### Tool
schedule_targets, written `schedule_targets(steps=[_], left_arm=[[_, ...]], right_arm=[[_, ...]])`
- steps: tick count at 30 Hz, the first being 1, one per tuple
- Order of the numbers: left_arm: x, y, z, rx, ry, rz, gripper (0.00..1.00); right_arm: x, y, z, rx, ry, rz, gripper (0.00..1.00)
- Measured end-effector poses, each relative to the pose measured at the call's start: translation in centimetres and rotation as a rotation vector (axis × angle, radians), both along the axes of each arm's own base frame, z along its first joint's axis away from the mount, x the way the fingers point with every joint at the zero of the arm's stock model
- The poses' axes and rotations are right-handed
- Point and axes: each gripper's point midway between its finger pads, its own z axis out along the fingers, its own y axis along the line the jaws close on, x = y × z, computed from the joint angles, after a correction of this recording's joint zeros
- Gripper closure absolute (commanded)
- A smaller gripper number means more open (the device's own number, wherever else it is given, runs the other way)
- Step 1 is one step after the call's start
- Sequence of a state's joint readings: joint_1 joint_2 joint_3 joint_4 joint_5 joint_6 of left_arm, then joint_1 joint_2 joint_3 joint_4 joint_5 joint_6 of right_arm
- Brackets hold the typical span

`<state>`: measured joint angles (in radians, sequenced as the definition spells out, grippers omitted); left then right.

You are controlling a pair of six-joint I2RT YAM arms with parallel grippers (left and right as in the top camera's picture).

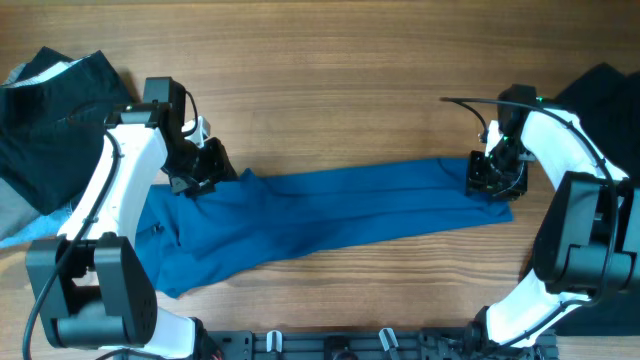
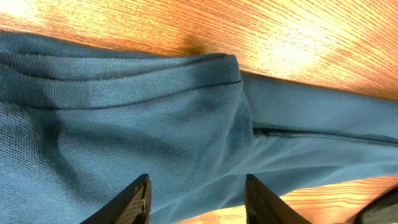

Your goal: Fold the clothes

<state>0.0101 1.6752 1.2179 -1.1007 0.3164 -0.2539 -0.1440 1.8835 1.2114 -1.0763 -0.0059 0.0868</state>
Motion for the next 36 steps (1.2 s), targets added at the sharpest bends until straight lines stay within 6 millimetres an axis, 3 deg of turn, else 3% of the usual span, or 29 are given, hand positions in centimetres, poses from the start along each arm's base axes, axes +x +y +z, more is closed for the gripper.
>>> schedule_targets(steps=[1,4,11,15,23,24,26,29,31,34,36], left_arm=[[0.1,0.0,0.0,0.000,-0.002,0.000,0.49],[0.2,-0.1,0.0,0.000,-0.009,0.001,0.47],[0.6,-0.9,0.0,0.000,-0.030,-0.027,0.46],[0.6,-1.6,0.0,-0.001,-0.037,-0.049,0.46],[0.7,-1.9,0.0,-0.001,-0.043,-0.057,0.46],[0.7,-1.9,0.0,-0.001,-0.043,-0.057,0.46],[0.7,-1.9,0.0,-0.001,-0.044,-0.057,0.46],[0.7,-1.9,0.0,-0.001,-0.044,-0.057,0.46],[0.7,-1.9,0.0,-0.001,-0.044,-0.057,0.46],[0.7,-1.9,0.0,-0.001,-0.044,-0.057,0.46],[0.7,-1.9,0.0,-0.001,-0.045,-0.057,0.46]], right_arm=[[-0.1,0.0,-0.2,-0.004,0.001,-0.003,0.89],[-0.6,-0.1,-0.8,-0.013,0.010,-0.010,0.96],[-2.5,0.0,-1.3,-0.026,0.074,-0.075,0.96],[-5.0,-0.3,-1.1,-0.073,0.172,-0.127,0.96],[-5.2,-0.6,-1.0,-0.098,0.180,-0.155,0.90],[-5.1,-0.6,-0.9,-0.099,0.176,-0.156,0.86],[-4.5,-0.7,-0.7,-0.099,0.158,-0.153,0.65],[-2.9,-0.9,0.0,-0.093,0.081,-0.147,0.46],[-1.8,-0.9,1.1,-0.093,0.008,-0.147,0.43],[0.2,-1.2,3.3,-0.098,-0.128,-0.148,0.28],[1.4,-1.5,4.5,-0.101,-0.211,-0.150,0.26]])
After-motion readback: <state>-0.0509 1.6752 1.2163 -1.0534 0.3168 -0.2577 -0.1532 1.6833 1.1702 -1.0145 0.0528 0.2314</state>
